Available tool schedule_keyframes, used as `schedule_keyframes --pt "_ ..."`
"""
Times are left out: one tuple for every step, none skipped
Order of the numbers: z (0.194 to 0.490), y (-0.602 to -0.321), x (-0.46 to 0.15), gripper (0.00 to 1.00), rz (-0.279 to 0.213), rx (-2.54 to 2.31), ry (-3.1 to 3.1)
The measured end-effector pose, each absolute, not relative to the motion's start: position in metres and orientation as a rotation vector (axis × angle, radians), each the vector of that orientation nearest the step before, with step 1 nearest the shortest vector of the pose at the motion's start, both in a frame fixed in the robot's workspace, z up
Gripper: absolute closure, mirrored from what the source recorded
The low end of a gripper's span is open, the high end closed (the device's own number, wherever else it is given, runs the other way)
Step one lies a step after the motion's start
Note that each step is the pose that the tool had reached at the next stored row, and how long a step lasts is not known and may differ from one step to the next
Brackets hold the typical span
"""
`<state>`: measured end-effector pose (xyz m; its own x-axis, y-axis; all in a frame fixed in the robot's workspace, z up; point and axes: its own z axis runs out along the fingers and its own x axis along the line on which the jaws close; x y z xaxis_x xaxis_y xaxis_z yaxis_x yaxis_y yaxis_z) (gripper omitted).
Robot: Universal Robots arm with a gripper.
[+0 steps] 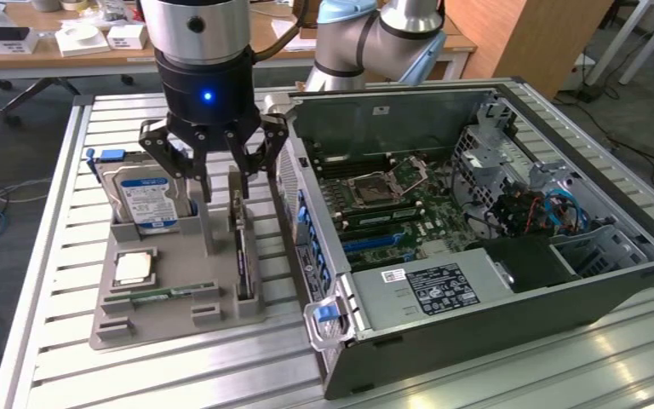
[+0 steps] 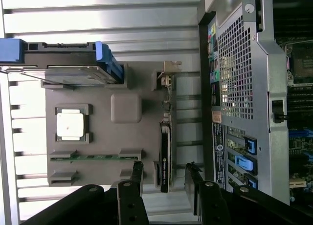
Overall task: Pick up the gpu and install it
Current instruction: 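Pick up the gpu and move the gpu toward the slot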
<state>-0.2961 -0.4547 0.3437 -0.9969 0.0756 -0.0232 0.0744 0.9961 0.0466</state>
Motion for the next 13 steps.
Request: schedule_keyframes --pt "0.3437 -0.4548 -0.2962 0.53 0.071 0.117 3.114" --pt "0.3436 -0.4548 -0.2961 0.53 0.071 0.117 3.114" --pt "0.3436 -0.4548 -0.2961 0.53 0.071 0.117 3.114" --pt "0.3436 -0.4548 -0.2962 0.53 0.071 0.117 3.114" --pt "0.3436 -0.4548 -0.2961 0.53 0.071 0.117 3.114" --pt "0.3436 -0.4548 -0.2961 0.53 0.071 0.117 3.114" --pt "0.3436 -0.4548 -0.2962 0.53 0.071 0.117 3.114" --pt "0.3436 -0.4547 -0.2962 0.53 0.071 0.117 3.114" --pt "0.3436 -0.4548 -0.2961 0.53 0.071 0.117 3.114" --pt "0.3436 -0.4547 -0.2962 0.53 0.072 0.117 3.114" --pt "0.3434 -0.4547 -0.2961 0.53 0.071 0.117 3.114" --pt "0.3428 -0.4547 -0.2961 0.53 0.072 0.117 3.113" --pt "0.3419 -0.4548 -0.2961 0.53 0.072 0.117 3.113"
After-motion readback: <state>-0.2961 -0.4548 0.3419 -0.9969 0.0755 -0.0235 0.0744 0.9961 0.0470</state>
